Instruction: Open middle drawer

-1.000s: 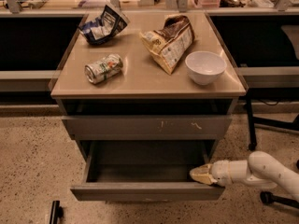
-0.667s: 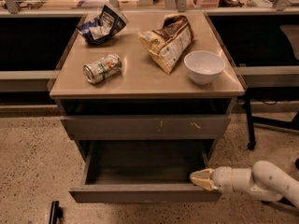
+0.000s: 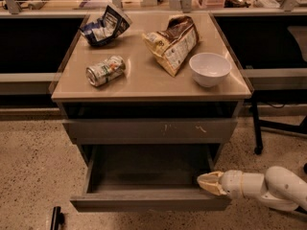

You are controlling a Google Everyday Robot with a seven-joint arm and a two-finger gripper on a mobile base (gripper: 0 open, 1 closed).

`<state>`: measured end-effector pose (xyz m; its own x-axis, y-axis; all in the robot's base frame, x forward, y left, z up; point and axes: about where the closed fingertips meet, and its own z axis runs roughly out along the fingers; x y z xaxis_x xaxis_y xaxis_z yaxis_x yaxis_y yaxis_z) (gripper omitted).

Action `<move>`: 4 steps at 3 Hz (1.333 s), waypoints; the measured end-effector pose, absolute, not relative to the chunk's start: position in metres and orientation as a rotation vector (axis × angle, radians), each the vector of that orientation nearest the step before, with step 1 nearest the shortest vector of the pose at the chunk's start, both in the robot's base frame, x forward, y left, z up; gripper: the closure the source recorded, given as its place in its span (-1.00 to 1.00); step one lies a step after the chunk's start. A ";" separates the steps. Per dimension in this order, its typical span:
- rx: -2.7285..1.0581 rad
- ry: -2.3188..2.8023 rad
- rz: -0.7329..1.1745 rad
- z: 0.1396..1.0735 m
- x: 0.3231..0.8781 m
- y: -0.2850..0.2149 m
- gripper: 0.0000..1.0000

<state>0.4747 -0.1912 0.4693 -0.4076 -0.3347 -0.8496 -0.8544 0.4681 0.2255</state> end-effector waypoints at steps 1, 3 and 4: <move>-0.992 1.957 0.852 0.473 0.476 -0.191 0.62; -0.992 1.957 0.854 0.473 0.476 -0.191 -0.31; -0.992 1.957 0.854 0.473 0.476 -0.191 -0.77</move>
Offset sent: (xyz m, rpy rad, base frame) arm 0.0016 -0.0009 0.0056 -0.0119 -0.0103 -0.0063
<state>0.4760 -0.1910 0.4731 -0.4028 -0.3406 -0.8495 -0.8545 0.4725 0.2157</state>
